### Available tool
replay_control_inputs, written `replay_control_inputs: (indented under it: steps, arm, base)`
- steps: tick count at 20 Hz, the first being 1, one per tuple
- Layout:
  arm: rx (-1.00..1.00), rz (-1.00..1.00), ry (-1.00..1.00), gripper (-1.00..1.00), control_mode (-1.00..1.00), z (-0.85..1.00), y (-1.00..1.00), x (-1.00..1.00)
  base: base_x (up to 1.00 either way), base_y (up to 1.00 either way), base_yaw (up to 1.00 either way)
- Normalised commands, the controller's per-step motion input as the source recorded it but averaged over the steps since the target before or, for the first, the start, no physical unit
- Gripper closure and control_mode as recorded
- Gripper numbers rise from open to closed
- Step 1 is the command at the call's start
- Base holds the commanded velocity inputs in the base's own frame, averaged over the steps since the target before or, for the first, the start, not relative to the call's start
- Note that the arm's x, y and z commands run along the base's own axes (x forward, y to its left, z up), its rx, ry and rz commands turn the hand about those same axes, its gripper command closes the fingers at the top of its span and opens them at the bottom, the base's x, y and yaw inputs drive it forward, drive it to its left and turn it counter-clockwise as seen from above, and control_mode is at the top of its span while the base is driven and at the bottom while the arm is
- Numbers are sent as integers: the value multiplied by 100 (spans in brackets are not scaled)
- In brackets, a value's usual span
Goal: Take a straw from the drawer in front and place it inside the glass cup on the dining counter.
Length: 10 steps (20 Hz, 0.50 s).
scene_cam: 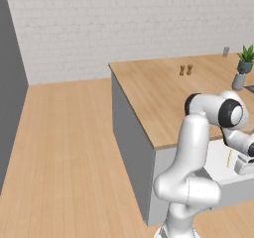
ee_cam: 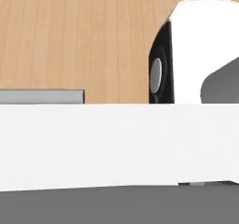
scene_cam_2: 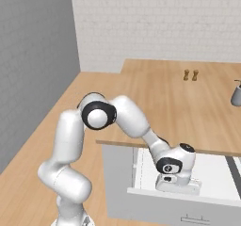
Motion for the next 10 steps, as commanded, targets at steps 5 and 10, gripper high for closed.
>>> replay_control_inputs:
  steps: [5,10]
  arm:
    - [0,0,24,-100,-100,42,0,-61]
    - [0,0,38,-100,-100,15,0,-80]
  base:
    - [0,0,0]
    - [0,0,0]
